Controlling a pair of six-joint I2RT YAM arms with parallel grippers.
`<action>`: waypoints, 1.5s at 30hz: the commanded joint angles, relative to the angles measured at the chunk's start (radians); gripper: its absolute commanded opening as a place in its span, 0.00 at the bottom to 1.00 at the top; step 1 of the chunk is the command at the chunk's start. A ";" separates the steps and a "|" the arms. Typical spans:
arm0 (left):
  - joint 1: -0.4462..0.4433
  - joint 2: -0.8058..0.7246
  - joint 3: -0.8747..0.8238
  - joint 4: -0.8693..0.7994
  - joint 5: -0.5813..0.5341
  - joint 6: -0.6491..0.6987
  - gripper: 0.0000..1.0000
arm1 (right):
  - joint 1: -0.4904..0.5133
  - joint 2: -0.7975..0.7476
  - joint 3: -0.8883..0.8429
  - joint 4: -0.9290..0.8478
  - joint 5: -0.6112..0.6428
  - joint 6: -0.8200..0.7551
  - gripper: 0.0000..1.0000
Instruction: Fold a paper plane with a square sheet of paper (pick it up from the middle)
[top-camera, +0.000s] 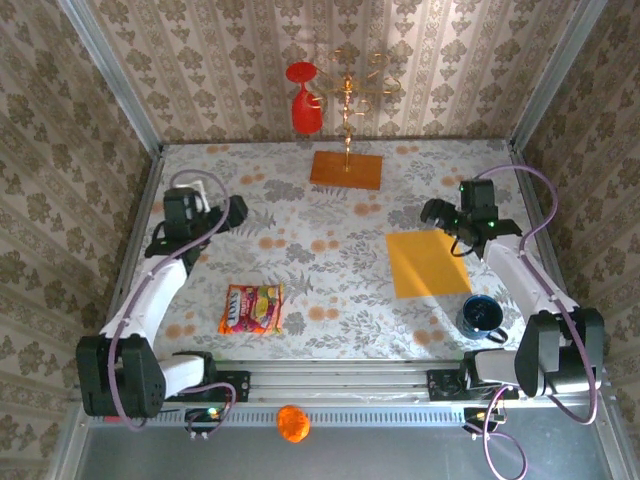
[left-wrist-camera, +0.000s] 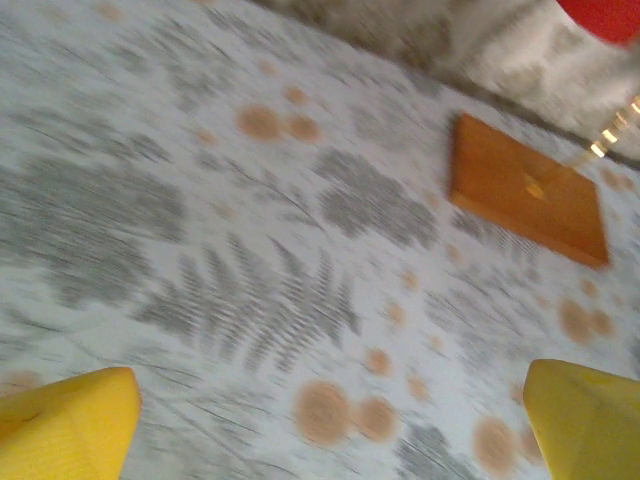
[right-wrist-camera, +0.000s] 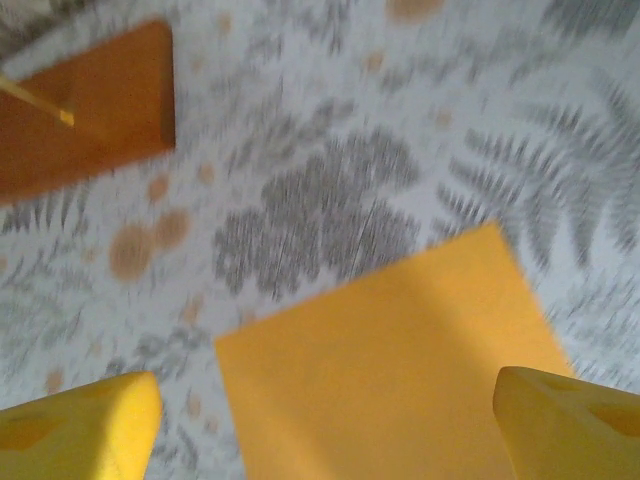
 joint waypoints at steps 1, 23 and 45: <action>-0.122 0.096 0.024 0.011 0.093 -0.130 1.00 | -0.004 0.024 -0.083 -0.059 -0.131 0.081 0.85; -0.441 0.422 0.147 0.143 0.080 -0.268 0.98 | 0.080 0.348 -0.004 -0.077 -0.114 0.213 0.80; -0.386 0.333 0.086 0.050 0.035 -0.261 1.00 | 0.458 0.588 0.192 0.267 -0.303 0.742 0.73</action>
